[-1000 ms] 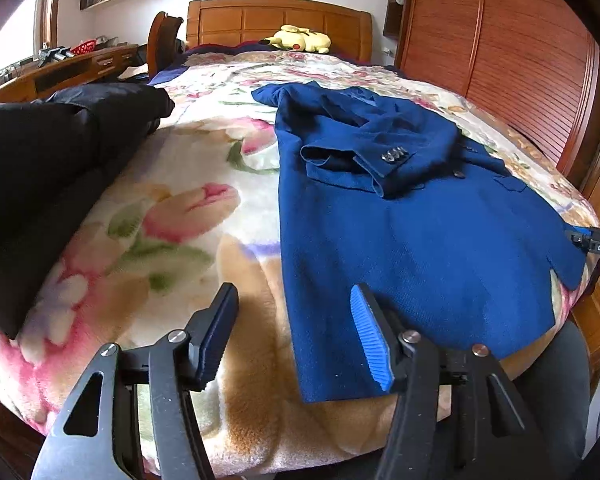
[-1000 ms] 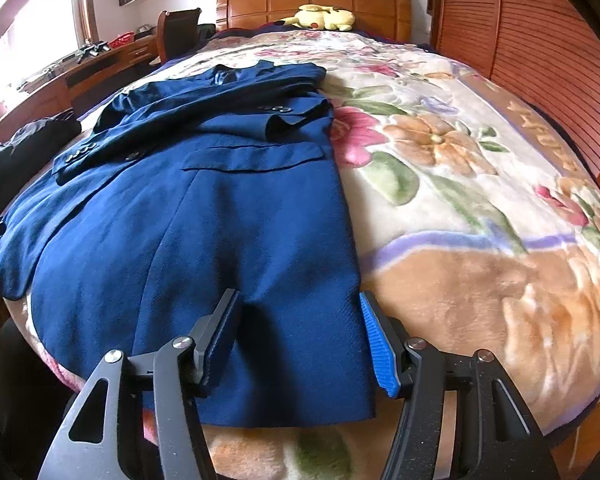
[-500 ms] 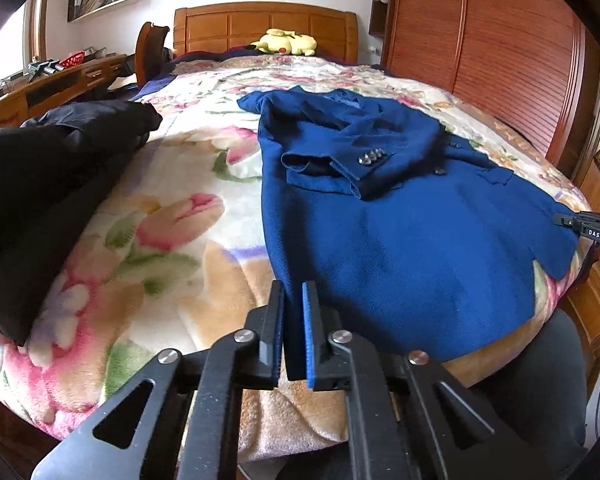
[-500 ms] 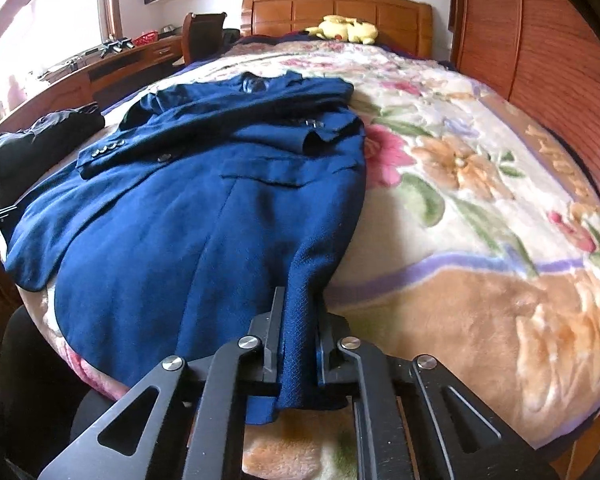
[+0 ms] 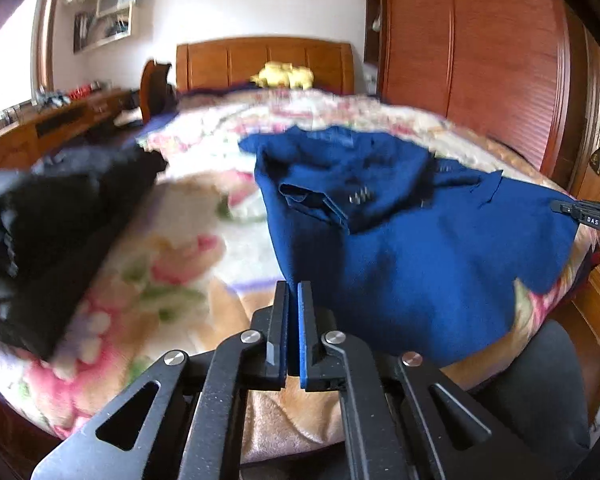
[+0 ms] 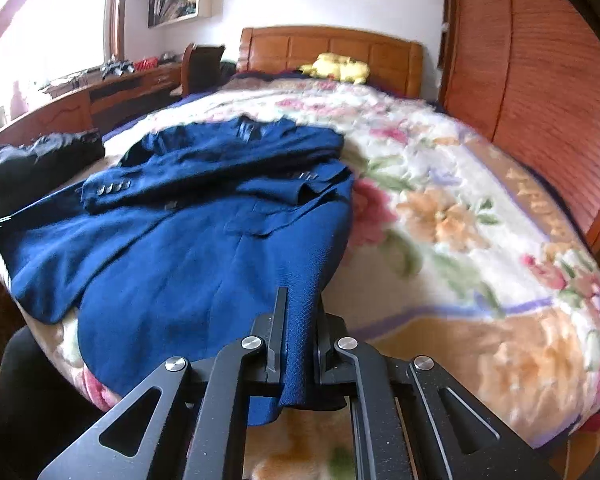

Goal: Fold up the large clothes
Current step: 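Close both grippers on the jacket hem and lift it up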

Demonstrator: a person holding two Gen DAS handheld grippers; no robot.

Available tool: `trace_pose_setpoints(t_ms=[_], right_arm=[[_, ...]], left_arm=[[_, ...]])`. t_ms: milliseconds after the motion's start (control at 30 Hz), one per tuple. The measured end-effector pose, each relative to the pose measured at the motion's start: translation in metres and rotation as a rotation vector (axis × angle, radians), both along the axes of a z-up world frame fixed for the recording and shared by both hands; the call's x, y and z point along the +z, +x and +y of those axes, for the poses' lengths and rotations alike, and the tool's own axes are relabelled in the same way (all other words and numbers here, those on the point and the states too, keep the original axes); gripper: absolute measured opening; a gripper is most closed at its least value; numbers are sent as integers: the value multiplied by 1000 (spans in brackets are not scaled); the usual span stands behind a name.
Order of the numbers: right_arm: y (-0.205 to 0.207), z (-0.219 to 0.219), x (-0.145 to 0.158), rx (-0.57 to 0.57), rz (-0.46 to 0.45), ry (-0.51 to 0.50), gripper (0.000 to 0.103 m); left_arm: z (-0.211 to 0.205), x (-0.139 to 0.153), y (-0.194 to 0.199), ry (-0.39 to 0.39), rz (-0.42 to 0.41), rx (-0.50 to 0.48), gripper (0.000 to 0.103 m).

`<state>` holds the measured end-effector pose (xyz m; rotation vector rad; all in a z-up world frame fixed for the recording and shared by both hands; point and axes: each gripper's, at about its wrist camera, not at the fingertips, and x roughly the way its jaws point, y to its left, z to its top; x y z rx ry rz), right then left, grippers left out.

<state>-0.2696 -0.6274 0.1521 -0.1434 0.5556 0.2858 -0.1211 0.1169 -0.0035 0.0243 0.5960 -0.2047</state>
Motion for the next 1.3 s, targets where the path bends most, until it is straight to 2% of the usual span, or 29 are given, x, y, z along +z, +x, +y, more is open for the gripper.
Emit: trace_pose_setpoints(t_ms=[233,633,833,933,1067,1167,1300], right_arm=[[-23,1,35,37,-84,28,7],[-100,-15,112,108,-281,58,7],[-138,-36,155,124,-395,96,7],[-152,-45,173,125,-450,116,7],[-133,-43,166,125,-422,106,7],[-110,-32,143,110,-360,52,7],[-63,-31,107,88,-268,28,7]], left_arm=[[-9,41,-15,6,-100,-5,4],[-9,129,-63,15,-320,-31,3],[1,174,-81,-18,-429,-33,3],[9,190,-82,-42,-458,-31,3],[12,190,-60,-36,-437,-16,3],[10,171,-31,-9,-383,-11,3],[6,142,5,7,-316,-5,3]])
